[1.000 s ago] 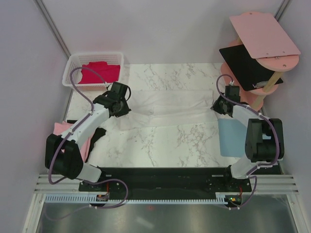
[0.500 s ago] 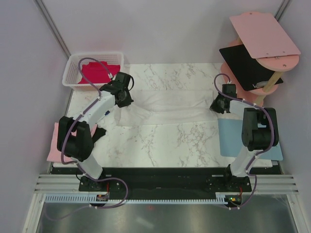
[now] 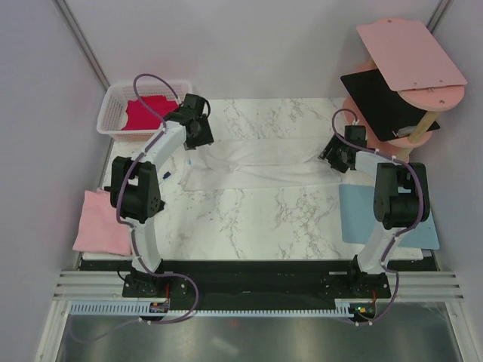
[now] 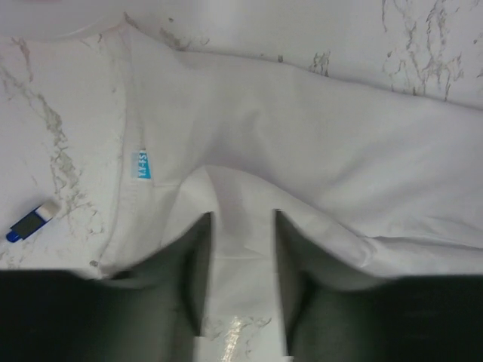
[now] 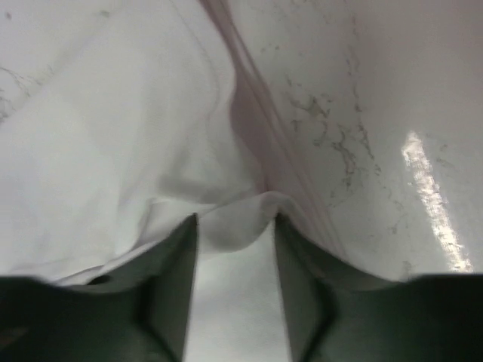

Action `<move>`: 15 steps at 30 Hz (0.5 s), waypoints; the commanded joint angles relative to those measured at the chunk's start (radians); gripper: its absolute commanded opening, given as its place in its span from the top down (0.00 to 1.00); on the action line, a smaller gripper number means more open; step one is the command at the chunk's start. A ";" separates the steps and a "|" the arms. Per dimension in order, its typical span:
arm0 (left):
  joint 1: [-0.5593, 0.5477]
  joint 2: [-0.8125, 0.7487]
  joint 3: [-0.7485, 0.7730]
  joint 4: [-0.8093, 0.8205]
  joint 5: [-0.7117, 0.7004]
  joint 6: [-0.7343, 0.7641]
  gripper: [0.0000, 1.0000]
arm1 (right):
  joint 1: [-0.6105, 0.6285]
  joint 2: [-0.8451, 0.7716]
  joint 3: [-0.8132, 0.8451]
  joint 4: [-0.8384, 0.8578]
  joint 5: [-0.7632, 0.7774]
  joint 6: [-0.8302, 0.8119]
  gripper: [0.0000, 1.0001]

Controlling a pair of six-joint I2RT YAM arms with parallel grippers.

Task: Fold and stack the t-shirts
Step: Fold the other side of the tshirt into a rectangle

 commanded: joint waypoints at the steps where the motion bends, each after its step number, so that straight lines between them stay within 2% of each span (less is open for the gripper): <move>1: 0.015 0.062 0.112 -0.007 0.052 0.059 0.19 | -0.003 -0.060 -0.042 0.078 -0.023 -0.027 0.09; 2: 0.015 0.059 0.118 -0.011 0.035 0.056 0.08 | 0.000 -0.091 -0.061 0.110 -0.025 -0.044 0.02; 3: 0.014 0.038 0.112 -0.009 0.029 0.058 0.01 | 0.006 -0.120 -0.078 0.138 -0.011 -0.053 0.02; 8: 0.008 -0.074 0.020 0.018 0.080 0.070 0.00 | 0.023 -0.290 -0.130 0.131 0.054 -0.104 0.02; 11: -0.026 -0.148 -0.112 0.069 0.162 0.067 0.01 | 0.053 -0.337 -0.139 0.120 0.054 -0.114 0.02; 14: -0.066 -0.182 -0.196 0.135 0.222 0.055 0.09 | 0.056 -0.363 -0.158 0.125 0.051 -0.108 0.02; 15: -0.075 -0.180 -0.212 0.159 0.230 0.042 0.16 | 0.056 -0.366 -0.159 0.123 0.047 -0.108 0.02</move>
